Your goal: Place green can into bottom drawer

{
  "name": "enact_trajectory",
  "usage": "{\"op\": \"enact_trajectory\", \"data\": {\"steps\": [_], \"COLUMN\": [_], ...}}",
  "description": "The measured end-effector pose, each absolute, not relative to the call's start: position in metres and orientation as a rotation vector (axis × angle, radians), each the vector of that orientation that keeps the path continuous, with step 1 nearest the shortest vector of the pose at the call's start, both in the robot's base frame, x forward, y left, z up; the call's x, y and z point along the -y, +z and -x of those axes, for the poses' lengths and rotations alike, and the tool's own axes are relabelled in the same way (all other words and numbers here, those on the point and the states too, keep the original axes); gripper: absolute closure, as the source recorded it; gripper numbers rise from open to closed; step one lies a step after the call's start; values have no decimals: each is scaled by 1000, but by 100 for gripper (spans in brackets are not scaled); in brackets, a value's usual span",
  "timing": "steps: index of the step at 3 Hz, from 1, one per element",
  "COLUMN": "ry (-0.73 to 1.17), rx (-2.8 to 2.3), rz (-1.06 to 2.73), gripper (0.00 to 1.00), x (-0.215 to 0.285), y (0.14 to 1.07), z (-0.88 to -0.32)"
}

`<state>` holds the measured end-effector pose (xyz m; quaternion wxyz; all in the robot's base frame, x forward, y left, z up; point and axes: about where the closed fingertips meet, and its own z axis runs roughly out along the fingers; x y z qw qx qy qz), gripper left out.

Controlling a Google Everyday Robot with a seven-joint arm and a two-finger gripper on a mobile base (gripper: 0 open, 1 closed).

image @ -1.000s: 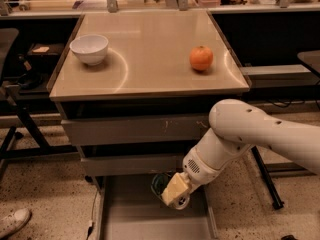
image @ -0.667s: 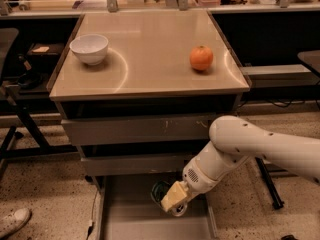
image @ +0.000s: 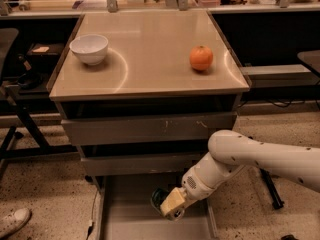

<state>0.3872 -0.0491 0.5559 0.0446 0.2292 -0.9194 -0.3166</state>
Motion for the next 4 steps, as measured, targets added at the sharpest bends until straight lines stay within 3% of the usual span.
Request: {"op": "enact_trajectory", "data": {"steps": [3,4], "ry": [-1355,-1351], "rx": [2730,2733], "rz": [-565,-569], "gripper": [100,100], "x": [20,20], "y": [415,418], "z": [-415,-415]}}
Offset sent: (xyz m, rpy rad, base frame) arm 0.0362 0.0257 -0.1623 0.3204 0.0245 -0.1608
